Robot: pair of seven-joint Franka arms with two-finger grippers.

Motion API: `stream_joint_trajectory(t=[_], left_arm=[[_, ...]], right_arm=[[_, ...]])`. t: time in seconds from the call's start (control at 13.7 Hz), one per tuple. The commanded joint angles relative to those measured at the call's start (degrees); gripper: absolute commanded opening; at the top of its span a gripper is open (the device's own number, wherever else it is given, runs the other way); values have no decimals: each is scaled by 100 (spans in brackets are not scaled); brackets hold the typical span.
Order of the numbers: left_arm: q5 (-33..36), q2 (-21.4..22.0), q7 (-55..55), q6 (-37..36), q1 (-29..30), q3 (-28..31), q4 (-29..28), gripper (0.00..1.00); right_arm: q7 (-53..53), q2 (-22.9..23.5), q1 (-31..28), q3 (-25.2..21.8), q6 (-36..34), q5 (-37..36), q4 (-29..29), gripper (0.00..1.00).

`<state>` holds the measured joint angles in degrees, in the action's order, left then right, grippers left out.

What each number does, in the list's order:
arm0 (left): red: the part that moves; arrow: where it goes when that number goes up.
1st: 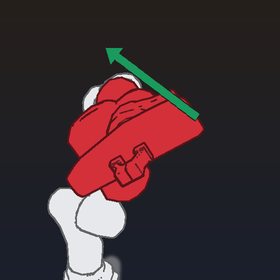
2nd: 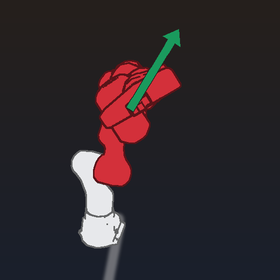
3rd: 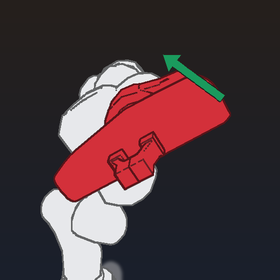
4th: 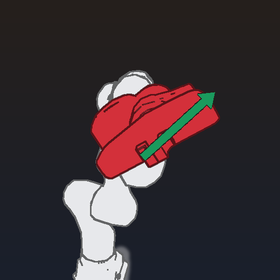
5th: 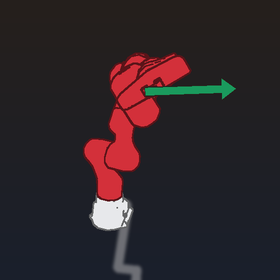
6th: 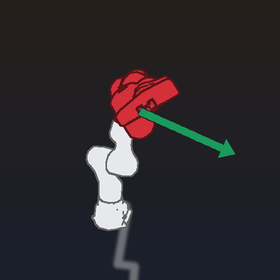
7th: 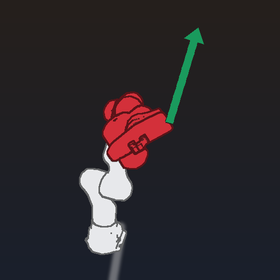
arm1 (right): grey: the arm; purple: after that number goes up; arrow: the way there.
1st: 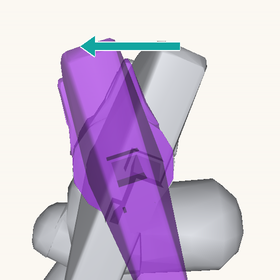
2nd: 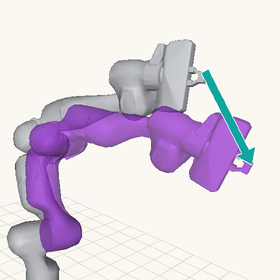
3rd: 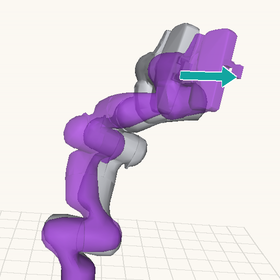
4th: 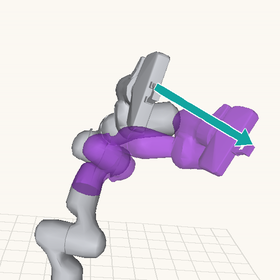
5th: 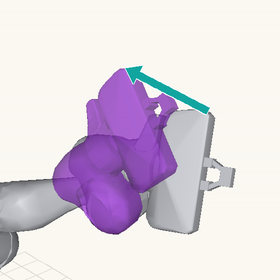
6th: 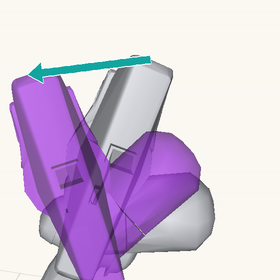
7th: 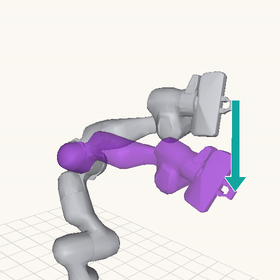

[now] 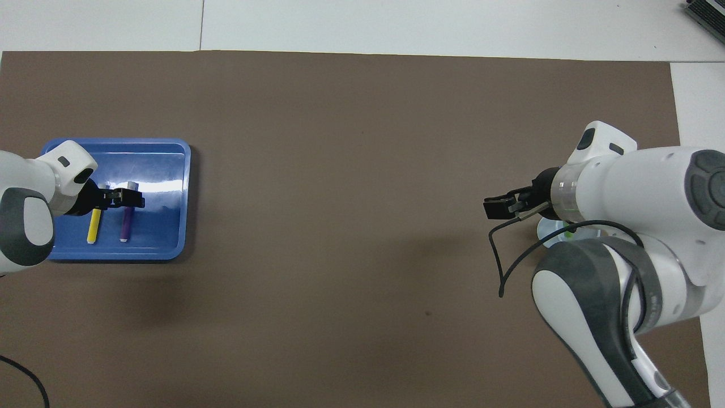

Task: Transfer and insert pens with both arms
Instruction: 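Grasp the purple pen with the left gripper while the right gripper returns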

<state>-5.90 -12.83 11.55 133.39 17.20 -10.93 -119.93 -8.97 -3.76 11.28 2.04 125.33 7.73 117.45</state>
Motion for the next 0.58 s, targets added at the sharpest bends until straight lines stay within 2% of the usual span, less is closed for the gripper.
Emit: stream_joint_trajectory(t=[0.0,0.29,0.44,0.51], left_arm=[[142,-158,66,258,73,-32,-31,87],[142,-308,49,504,108,-32,-40,76],[142,-352,23,531,108,-32,-40,57],[142,-352,5,531,108,-32,-40,44]], right_arm=[[780,156,304,7,150,211,-231,100],[1222,191,446,7,413,1176,-258,100],[1266,191,446,7,422,1589,-258,100],[1266,191,446,7,413,1783,-258,100]])
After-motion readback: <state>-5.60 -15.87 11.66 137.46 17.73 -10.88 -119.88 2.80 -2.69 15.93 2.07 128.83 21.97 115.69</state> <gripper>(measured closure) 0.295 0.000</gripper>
